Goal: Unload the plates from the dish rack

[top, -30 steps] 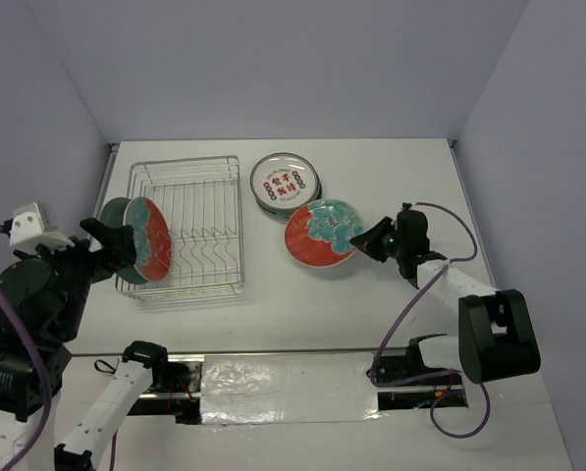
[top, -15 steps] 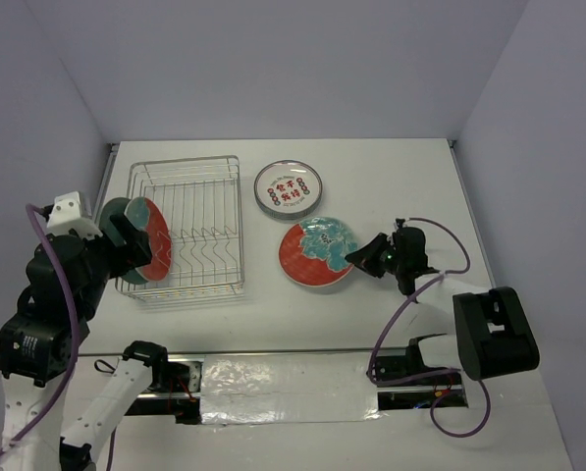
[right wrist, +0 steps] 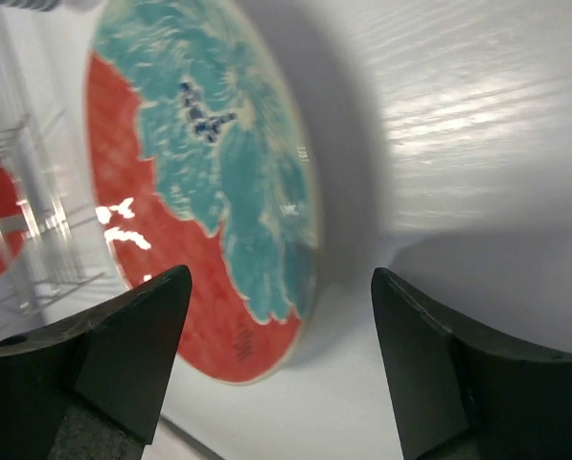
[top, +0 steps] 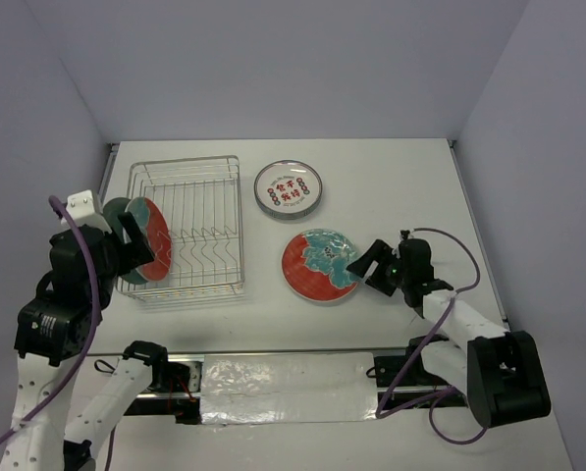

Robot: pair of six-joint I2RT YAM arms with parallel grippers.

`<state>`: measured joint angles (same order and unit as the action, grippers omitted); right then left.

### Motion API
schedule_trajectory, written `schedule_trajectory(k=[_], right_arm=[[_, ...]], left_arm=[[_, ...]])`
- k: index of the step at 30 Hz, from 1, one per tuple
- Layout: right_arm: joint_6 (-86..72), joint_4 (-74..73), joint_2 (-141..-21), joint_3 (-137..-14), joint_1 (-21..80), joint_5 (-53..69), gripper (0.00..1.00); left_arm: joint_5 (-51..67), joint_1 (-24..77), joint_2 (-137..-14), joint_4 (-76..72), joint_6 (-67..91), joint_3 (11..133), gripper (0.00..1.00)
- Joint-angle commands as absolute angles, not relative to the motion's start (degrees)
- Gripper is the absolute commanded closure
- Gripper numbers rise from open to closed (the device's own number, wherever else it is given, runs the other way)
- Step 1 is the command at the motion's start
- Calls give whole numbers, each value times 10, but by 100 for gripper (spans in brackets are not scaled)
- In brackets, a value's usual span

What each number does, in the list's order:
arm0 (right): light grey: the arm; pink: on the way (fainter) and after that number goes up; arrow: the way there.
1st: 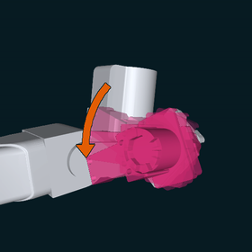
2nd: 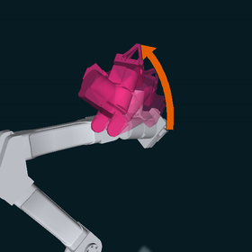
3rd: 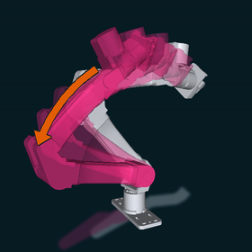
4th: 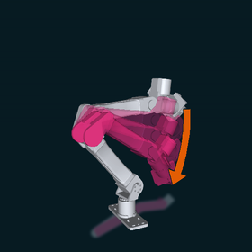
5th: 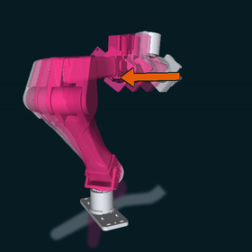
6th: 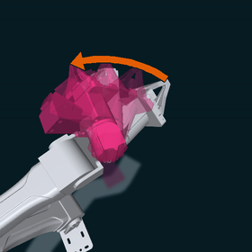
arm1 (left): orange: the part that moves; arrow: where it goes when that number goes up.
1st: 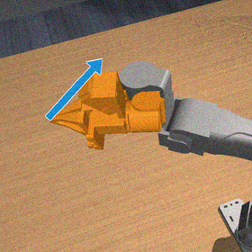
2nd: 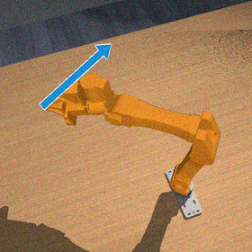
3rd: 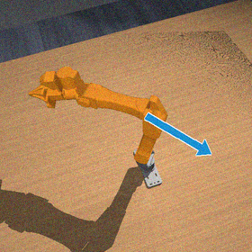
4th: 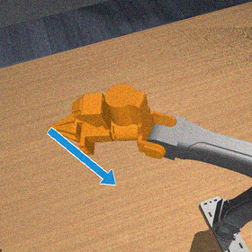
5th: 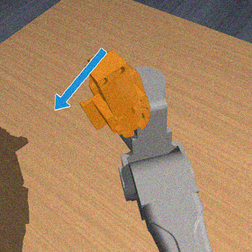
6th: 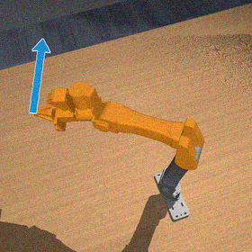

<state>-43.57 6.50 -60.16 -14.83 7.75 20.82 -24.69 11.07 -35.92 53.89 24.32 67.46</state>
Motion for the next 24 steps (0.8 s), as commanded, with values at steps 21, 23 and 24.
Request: schedule_trajectory(k=[21,23,24], right_arm=[[-278,-229,-364,-284,104,100,15],[-277,-225,-362,-277,105,98,15],[-277,-220,-363,-271,105,100,15]], left_arm=[[-343,49,-596,412,231,620,33],[-343,48,-598,403,229,611,34],[-339,47,-597,401,228,602,35]])
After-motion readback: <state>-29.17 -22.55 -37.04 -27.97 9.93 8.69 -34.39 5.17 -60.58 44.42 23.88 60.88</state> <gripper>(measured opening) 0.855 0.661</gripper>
